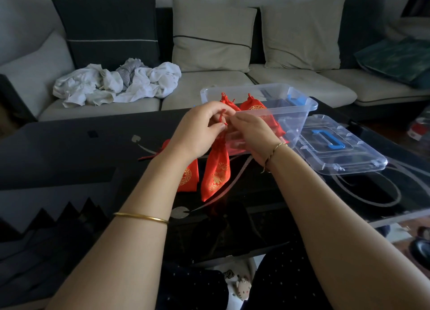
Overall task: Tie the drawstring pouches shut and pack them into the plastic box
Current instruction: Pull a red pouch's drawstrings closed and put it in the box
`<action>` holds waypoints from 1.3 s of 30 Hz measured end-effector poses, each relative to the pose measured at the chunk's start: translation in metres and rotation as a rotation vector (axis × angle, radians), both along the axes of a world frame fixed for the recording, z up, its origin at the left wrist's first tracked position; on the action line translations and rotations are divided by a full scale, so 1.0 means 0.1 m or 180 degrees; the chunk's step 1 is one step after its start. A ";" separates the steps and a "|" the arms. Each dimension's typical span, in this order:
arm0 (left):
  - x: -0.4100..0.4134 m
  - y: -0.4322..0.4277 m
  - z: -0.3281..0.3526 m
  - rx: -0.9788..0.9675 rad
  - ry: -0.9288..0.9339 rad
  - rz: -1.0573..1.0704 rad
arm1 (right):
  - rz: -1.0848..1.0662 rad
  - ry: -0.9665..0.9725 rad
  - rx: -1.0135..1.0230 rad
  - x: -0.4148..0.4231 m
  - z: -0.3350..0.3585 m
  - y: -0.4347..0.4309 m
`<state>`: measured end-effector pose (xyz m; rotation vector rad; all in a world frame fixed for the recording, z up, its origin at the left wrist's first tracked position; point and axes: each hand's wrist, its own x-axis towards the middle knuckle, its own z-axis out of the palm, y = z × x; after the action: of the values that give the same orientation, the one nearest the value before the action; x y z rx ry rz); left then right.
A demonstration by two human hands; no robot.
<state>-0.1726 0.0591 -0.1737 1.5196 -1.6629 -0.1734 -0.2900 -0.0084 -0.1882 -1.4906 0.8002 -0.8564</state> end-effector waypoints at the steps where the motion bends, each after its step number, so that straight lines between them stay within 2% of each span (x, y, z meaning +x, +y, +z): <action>1: -0.01 0.01 0.00 -0.0111 -0.0228 0.0074 | 0.0069 -0.0074 0.0075 0.01 -0.01 0.01; 5: -0.02 0.00 -0.03 -0.0560 -0.0539 0.0316 | 0.0241 -0.0007 0.0248 0.01 -0.02 0.02; 12: -0.02 -0.02 -0.08 -0.0984 -0.0436 0.0458 | 0.0711 -0.0180 0.0769 -0.03 -0.02 0.03; 19: -0.06 -0.02 -0.07 -0.1204 -0.0355 0.0522 | 0.0890 -0.0329 0.0780 -0.05 -0.02 0.03; 23: -0.03 -0.04 -0.09 -0.0901 0.0195 0.0556 | 0.0520 -0.0425 0.0680 -0.05 0.00 0.01; 32: 0.02 -0.04 -0.10 0.0008 0.2035 0.0273 | -0.0452 -0.0399 0.0197 -0.06 -0.03 -0.04; 35: 0.05 -0.04 -0.10 0.0230 0.2218 0.0472 | -0.0443 -0.0714 0.0606 -0.06 -0.02 -0.05; 39: 0.08 -0.05 -0.13 0.0374 0.2023 0.1009 | -0.0136 -0.1423 0.1464 -0.06 0.01 -0.05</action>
<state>-0.1646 0.0538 -0.1866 1.5771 -0.9150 -0.5282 -0.2958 -0.0132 -0.1870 -0.8393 0.6377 -0.9193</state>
